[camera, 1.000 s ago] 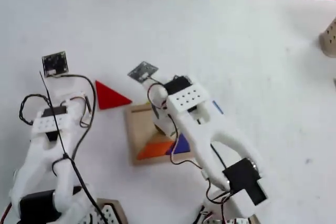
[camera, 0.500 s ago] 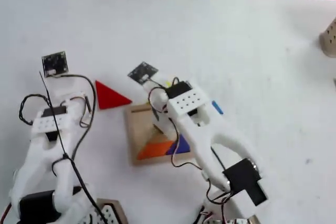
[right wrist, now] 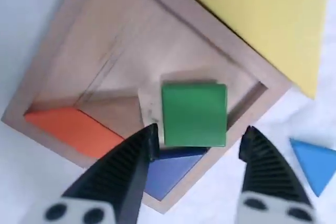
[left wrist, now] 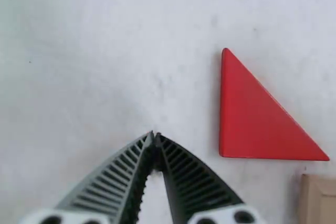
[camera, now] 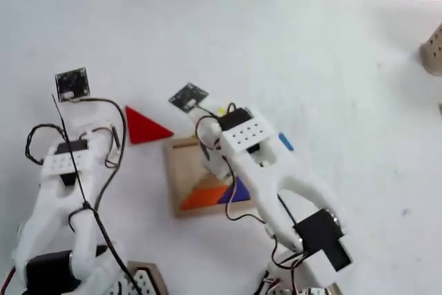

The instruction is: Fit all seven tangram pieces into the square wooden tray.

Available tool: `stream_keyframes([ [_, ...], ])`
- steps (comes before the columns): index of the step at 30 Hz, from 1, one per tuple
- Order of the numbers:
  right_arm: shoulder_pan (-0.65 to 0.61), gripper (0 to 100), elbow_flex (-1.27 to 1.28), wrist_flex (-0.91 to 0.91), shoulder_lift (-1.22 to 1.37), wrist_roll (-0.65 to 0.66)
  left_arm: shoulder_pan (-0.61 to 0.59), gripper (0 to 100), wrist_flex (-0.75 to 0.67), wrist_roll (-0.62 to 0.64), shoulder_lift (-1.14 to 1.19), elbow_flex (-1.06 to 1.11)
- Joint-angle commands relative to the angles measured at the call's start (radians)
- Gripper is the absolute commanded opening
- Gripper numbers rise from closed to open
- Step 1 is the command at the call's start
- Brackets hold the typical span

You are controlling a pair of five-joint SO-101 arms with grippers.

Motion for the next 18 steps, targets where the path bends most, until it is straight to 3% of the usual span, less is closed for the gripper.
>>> stream_keyframes([
  [1, 0.004, 22.6, -0.055, 0.084, -0.058, 0.002, 0.008, 2, -0.003, -0.006, -0.007, 0.000],
  [6, 0.088, 20.7, -0.092, 0.188, -0.058, 0.000, 0.012, 2, -0.003, -0.006, -0.007, 0.000],
  [10, 0.197, 2.1, -0.091, 0.214, -0.058, 0.000, 0.016, 2, -0.003, -0.003, -0.007, -0.005],
  [18, 0.332, 1.9, 0.009, 0.189, -0.058, 0.000, 0.113, 2, 0.000, -0.002, -0.008, 0.000],
])
